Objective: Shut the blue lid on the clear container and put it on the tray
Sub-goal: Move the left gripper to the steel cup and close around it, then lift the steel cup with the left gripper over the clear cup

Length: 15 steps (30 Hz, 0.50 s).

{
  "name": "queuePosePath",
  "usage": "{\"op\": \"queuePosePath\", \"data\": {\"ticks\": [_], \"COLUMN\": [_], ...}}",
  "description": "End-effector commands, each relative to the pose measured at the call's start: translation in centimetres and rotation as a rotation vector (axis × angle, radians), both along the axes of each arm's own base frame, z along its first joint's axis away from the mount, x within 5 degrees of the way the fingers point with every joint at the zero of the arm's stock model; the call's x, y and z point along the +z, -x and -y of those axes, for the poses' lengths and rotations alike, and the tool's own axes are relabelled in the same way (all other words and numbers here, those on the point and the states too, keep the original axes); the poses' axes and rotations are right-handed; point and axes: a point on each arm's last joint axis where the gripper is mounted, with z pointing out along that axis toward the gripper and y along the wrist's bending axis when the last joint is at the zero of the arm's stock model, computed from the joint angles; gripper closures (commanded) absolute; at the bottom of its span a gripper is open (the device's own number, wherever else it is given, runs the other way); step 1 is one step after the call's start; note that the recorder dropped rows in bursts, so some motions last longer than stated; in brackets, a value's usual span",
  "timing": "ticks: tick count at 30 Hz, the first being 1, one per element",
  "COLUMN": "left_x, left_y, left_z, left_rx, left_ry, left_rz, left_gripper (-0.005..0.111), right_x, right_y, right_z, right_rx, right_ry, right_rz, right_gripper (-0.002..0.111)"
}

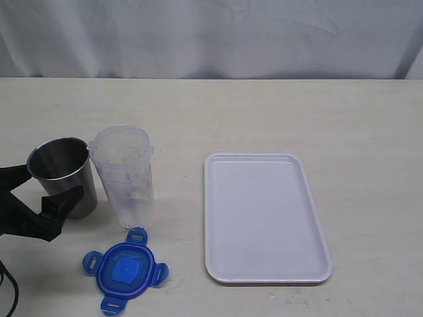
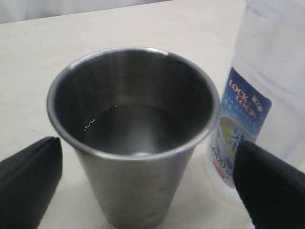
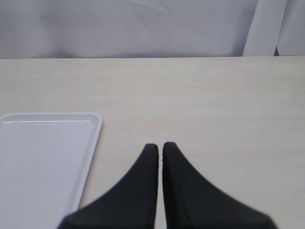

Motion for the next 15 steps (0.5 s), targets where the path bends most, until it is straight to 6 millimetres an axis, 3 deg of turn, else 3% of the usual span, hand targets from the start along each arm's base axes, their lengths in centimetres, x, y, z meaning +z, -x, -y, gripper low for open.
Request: {"op": "queuePosePath", "data": {"ticks": [1,15], "left_x": [0.23,0.47], "left_y": [-0.28,-0.94], "left_z": [-0.21,-0.45], "left_rx": [0.025,0.041], "left_ry": [0.010,0.009], "left_rz": [0.024,0.042], "left_gripper": [0.017,0.017], "right_x": [0.05,0.05], "right_y": [-0.01,-0.01], "right_z": [0.02,0.02], "right_rx": [0.000,0.000], "right_ry": [0.013,0.013], "right_rz": [0.013,0.013], "right_gripper": [0.104,0.104]}}
